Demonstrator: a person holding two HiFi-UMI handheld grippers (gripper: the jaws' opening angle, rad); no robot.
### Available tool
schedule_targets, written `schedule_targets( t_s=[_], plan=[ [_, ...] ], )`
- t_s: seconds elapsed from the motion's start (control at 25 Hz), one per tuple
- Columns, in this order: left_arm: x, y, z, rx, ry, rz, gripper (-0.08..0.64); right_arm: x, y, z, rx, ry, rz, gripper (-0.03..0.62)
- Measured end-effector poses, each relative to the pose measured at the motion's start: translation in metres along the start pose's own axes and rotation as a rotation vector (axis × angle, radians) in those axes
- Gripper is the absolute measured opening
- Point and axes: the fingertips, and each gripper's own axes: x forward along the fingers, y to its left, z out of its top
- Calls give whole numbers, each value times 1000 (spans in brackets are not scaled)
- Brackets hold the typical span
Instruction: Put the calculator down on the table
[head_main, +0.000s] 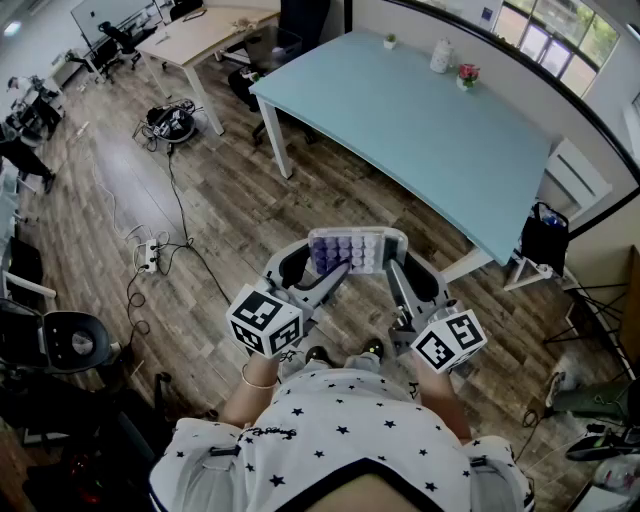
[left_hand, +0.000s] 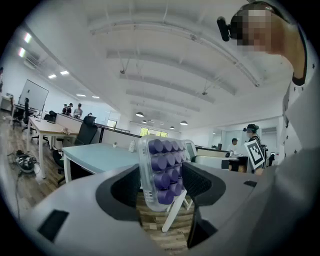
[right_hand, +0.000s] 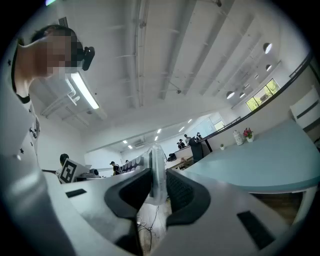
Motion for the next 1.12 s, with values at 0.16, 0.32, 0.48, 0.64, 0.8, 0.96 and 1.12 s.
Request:
schedule_targets(
  t_s=[0.16, 0.32, 0.48, 0.64, 0.8, 0.96, 1.12],
  plan=[
    [3, -7, 0, 6, 5, -11, 276, -7, -2, 2, 2, -7, -10, 92],
    [10, -17, 0, 16, 10, -31, 276, -18, -7, 5, 3, -13, -30, 92],
    [19, -28, -3, 19, 18, -51, 276, -31, -15, 7, 7, -22, -54, 92],
    [32, -39, -6, 24, 27, -71, 276, -42, -28, 9, 19, -36, -80, 94],
    [46, -51, -6, 33, 32, -87, 276, -54, -40, 16, 20, -48, -97, 94],
    [61, -61, -6, 42, 33, -89, 276, -63, -55, 20, 24, -55, -104, 94],
    [73, -67, -7, 51, 33, -82, 276, -67, -67, 24, 26, -58, -96, 94]
  ],
)
